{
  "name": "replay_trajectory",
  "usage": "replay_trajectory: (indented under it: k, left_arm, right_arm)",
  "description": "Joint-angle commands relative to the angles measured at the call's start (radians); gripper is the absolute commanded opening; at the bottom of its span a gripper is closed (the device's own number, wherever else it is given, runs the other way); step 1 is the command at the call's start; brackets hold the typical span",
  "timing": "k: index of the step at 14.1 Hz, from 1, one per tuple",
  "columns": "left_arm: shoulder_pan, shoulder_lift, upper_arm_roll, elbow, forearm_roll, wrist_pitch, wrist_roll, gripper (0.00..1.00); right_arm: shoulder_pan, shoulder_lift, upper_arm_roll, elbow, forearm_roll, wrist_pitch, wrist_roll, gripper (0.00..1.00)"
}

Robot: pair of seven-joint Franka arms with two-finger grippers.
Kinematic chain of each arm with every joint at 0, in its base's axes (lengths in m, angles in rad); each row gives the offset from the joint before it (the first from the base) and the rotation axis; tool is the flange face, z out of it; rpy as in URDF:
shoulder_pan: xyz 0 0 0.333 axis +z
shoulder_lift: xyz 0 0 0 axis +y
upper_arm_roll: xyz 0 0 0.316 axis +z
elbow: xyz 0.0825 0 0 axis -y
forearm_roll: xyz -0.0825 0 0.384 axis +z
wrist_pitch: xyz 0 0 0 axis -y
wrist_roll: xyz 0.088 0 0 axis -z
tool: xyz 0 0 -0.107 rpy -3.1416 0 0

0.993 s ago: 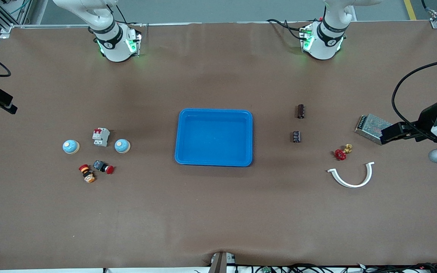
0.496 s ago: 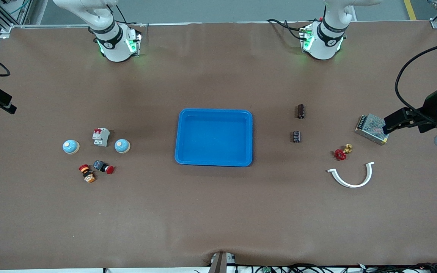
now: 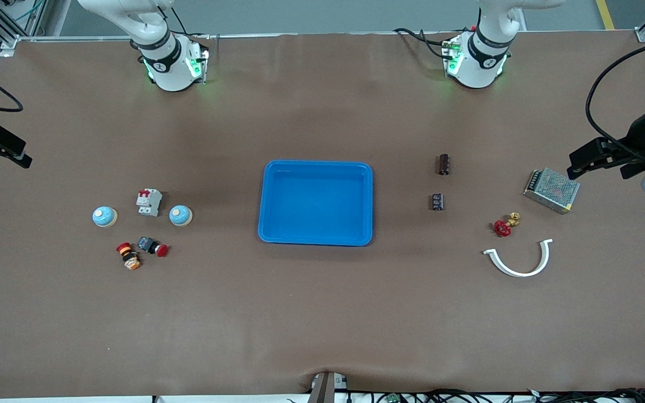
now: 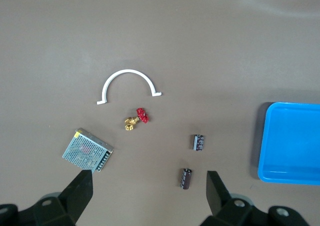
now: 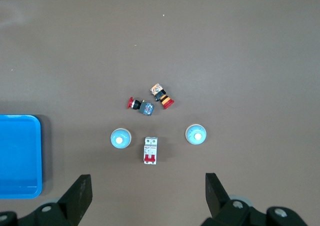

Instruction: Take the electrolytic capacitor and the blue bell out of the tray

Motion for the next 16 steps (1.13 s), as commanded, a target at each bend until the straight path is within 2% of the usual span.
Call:
replay_trajectory:
  k: [1,5,11,16]
  left_arm:
    - [-0.012,-0.084,0.024,-0.101,-0.028,0.018,0.036,1.0]
    - [0.0,-0.17,0.022,-0.217,-0.028,0.067,0.047,1.0]
    - [0.012,-0.163,0.022,-0.216,-0.027,0.076,0.066,1.0]
    - [0.05,-0.156,-0.019,-0.219,-0.027,0.079,0.076,1.0]
  right_arm:
    - [0.004,0.01,-0.003,0.025,0.007,-0.028,0.007,1.0]
    - [0.001,0.012,-0.003,0.025,0.007,-0.028,0.007,1.0]
    - [0.001,0.01,-0.003,0.025,0.007,-0.028,0.007,1.0]
    - [0.001,0.012,-0.003,0.025,0.007,-0.028,0.007,1.0]
